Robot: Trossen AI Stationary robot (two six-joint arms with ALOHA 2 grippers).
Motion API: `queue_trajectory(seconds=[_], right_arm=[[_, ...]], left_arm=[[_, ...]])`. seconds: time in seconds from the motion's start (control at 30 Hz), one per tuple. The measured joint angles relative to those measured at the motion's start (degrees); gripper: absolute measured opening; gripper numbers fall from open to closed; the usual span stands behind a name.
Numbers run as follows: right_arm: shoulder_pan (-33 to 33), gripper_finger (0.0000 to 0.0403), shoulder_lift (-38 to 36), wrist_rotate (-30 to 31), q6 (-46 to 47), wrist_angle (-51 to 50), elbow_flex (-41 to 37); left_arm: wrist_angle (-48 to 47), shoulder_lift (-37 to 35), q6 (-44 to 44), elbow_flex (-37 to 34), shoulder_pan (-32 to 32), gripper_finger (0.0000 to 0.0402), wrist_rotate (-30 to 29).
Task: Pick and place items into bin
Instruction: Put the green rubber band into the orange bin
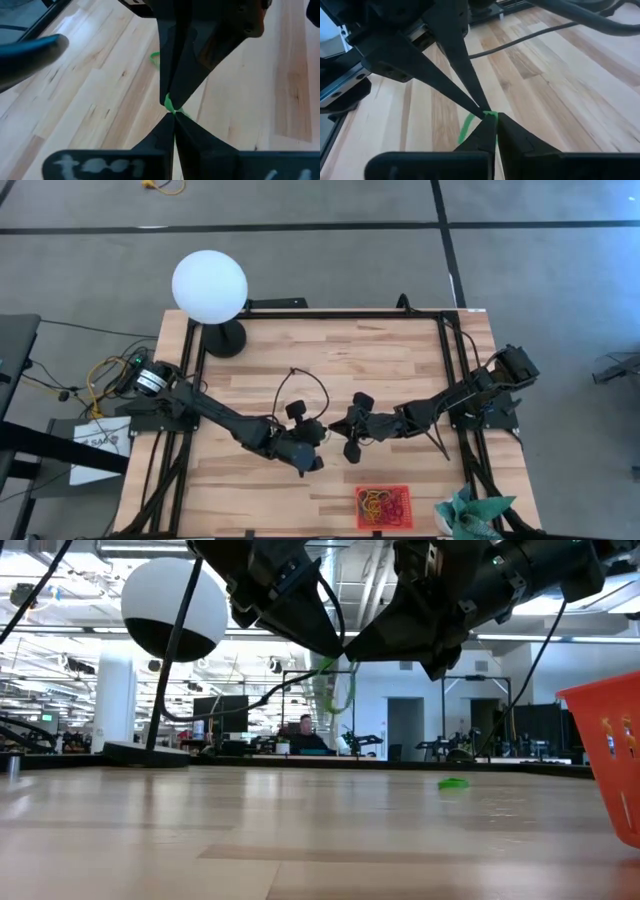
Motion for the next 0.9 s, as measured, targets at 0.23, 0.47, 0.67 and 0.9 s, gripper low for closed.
queue_trajectory(seconds=[0.23,0.47,0.67,0.9], right_arm=[[0.1,0.0002,0.0,0.1,2.6,-2.2,0.1],[2.5,0.0001,0.0,0.2,6.4,-7.7,0.1],[8.2,0.0001,-0.2,-0.6,6.5,-8.0,0.1],[18.2,0.0,-2.7,-14.6,6.1,-8.1,0.1]], left_arm=[[-0.1,0.0,-0.2,0.0,0.0,0.0038,0.3],[-0.2,0.0,-2.7,0.0,0.0,0.0093,0.1],[-1.8,0.0,-3.8,0.0,0.0,0.0107,0.3],[-1.6,-0.1,-4.8,-3.4,0.0,0.0107,0.3]])
